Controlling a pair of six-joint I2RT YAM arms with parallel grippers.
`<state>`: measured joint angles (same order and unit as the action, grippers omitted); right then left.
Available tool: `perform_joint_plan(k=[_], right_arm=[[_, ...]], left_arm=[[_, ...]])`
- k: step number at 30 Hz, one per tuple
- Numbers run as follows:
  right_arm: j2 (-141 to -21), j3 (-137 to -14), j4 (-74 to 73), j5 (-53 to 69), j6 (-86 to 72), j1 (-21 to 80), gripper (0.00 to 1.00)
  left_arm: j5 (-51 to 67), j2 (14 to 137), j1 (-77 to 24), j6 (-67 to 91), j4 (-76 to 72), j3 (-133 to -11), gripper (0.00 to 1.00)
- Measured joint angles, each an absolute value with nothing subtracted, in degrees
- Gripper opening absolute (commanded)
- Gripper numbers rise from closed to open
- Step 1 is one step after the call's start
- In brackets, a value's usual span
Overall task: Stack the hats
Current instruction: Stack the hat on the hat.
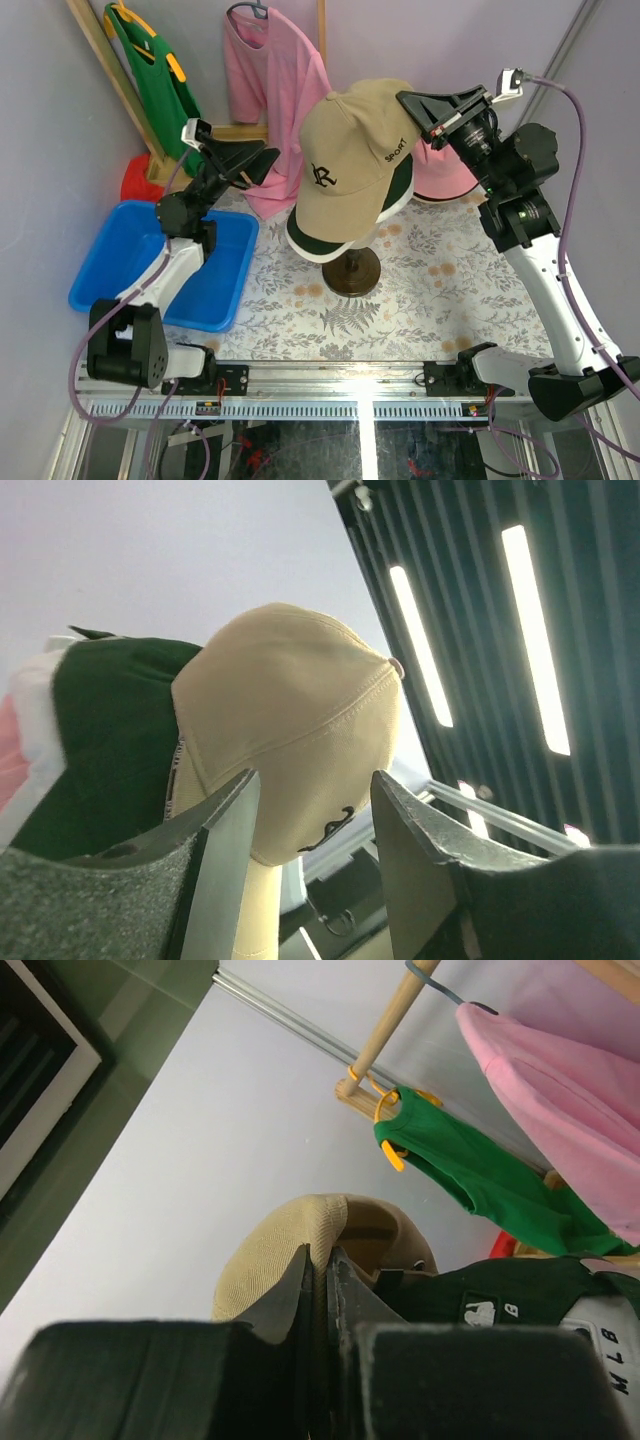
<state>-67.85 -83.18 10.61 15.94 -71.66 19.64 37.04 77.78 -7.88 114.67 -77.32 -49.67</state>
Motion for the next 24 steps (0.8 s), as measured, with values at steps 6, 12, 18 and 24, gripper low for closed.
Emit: perform_joint_plan(k=[6,12,18,24], right_arm=[[-67.77,-83.48,8.43,13.85,-69.93,21.08,0.0],[-67.09,-83.5,7.79,12.23,-68.25,22.48,0.0],[-65.58,-83.5,5.98,9.67,-66.26,23.92,0.0],[-64.31,-82.91,5.37,6.68,-64.73,25.26,0.0]], left_arm=[[35.97,68.77,-6.5,104.57,-60.62,-47.79,0.5],[34.76,57.49,-6.48,89.62,-39.44,-47.75,0.54],[30.2,43.22,-9.47,78.13,-20.32,-45.23,0.56],[19.29,37.08,-25.1,72.03,-10.02,-42.17,0.58]])
